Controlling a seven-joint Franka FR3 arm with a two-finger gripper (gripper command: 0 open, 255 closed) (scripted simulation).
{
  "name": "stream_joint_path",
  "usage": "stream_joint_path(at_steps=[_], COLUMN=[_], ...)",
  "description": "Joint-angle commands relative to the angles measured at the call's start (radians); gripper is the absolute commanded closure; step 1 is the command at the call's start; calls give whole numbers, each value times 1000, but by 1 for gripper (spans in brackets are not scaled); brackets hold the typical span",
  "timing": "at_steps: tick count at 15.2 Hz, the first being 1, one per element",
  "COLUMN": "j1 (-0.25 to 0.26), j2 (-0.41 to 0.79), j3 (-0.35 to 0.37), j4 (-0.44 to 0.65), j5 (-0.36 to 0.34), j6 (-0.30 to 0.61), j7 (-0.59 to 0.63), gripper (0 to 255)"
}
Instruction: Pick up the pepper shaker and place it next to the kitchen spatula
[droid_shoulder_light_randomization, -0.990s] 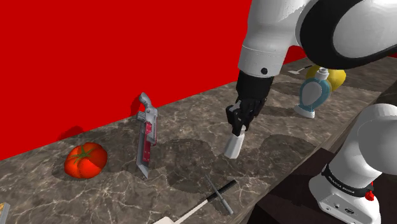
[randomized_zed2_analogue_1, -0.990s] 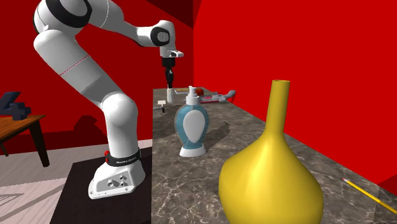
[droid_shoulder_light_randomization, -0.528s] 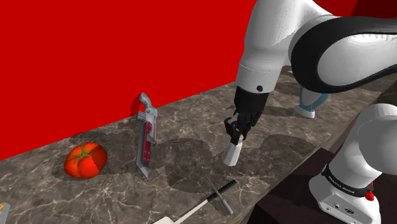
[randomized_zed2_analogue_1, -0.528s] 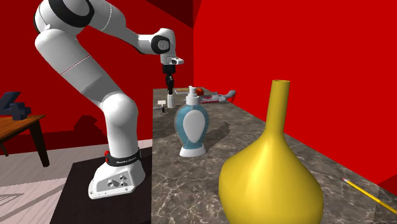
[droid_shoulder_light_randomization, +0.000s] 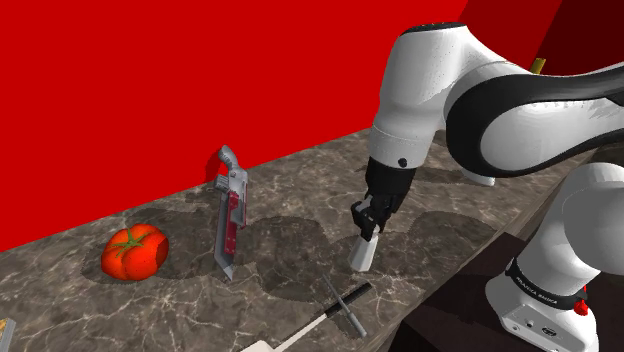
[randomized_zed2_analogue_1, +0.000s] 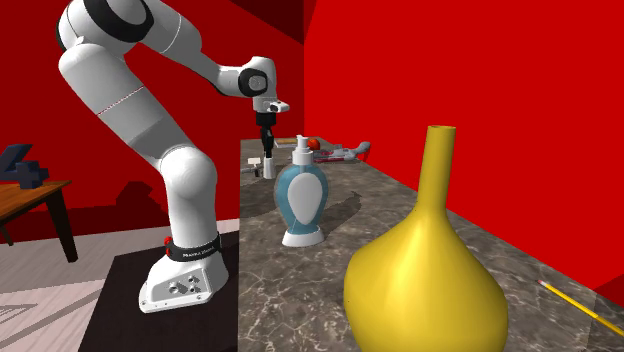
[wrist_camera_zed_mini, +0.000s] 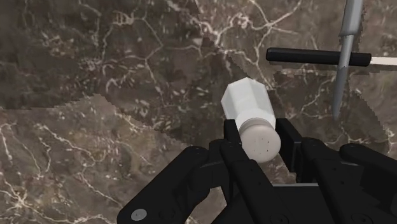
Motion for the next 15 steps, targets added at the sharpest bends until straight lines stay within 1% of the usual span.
stream_joint_path(at_steps=[1,6,7,12,15], j1=[0,0,0,0,-2], j2=[1,1,1,1,-40], j3=[1,1,1,1,-35], j4=[-3,-3,-2,-3,67], j5=[1,1,1,1,-18], j6=[4,4,4,4,-107], j7=[0,0,0,0,1], gripper=[255,255,0,0,0])
